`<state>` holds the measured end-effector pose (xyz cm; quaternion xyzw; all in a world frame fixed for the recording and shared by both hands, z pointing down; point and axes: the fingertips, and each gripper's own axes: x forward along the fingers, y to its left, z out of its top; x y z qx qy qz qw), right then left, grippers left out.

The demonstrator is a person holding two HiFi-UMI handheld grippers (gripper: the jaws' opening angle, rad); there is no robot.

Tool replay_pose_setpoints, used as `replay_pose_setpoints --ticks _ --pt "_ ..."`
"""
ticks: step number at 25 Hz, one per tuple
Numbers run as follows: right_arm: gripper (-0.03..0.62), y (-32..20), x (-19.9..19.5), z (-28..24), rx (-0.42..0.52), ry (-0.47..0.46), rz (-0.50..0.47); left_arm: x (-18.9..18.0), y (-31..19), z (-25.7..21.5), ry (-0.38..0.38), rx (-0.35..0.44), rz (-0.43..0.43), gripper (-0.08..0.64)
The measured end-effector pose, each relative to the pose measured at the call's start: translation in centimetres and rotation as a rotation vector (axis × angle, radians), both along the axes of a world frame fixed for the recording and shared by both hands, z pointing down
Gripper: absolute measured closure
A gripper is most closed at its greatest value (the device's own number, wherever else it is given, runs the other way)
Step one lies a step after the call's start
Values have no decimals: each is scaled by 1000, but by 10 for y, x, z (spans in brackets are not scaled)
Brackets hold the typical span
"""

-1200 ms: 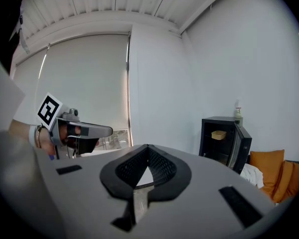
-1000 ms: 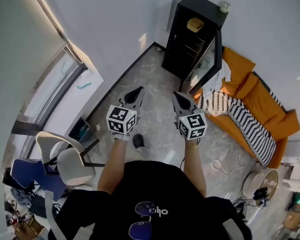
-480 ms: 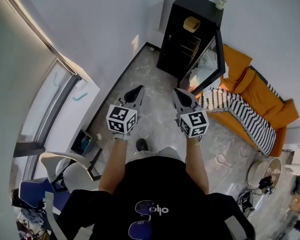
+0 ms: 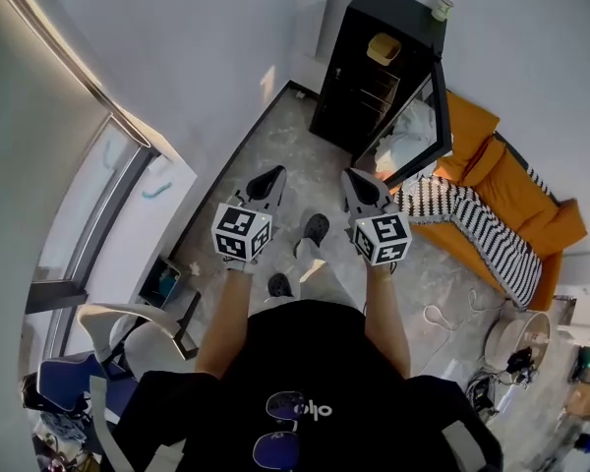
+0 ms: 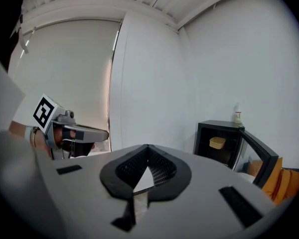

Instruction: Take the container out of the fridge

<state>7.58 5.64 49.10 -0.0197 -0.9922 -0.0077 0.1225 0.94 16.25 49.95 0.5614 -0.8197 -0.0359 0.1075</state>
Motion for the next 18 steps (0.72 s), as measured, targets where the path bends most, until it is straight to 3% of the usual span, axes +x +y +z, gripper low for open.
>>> replay_pose_setpoints --ticks 9,18 --pt "584 -29 -54 -1 4 -7 19 -57 -18 -3 -14 1 -14 552" --pt "584 -93 -106 -3 21 -1 64 -113 -85 -9 -27 -12 33 552"
